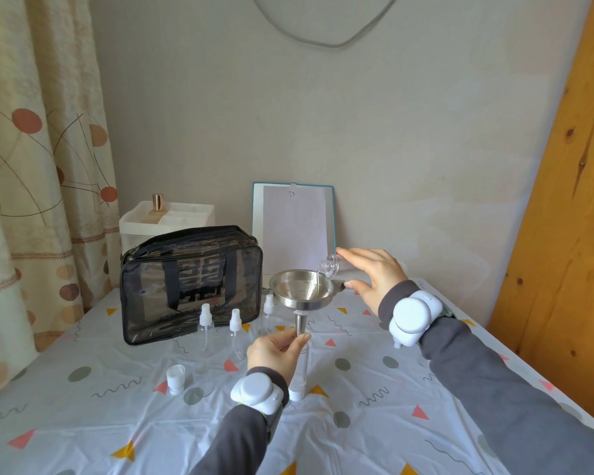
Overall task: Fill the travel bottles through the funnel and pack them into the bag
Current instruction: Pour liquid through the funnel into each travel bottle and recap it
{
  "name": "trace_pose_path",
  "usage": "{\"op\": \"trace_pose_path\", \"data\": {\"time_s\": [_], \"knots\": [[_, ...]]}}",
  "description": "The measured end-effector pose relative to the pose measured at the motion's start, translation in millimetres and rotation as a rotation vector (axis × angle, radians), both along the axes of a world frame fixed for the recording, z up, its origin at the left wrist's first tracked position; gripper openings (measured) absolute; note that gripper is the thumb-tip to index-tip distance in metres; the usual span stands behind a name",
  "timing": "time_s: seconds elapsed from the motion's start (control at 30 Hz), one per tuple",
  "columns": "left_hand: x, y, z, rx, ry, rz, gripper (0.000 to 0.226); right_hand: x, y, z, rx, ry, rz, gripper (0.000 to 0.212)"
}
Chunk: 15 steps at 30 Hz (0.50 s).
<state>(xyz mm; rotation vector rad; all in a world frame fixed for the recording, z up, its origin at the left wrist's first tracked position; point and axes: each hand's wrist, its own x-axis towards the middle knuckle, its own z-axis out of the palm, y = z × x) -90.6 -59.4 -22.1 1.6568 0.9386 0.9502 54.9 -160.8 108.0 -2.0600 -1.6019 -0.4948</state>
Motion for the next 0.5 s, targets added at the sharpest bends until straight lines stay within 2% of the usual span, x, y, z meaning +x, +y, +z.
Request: {"op": "trace_pose_path", "data": {"time_s": [0.5], "knots": [[-0.6,-1.4,0.2,0.022,0.004,0.006,0.03,1.9,-0.7,0.5,0.002,-0.015,-0.01,0.057]]}}
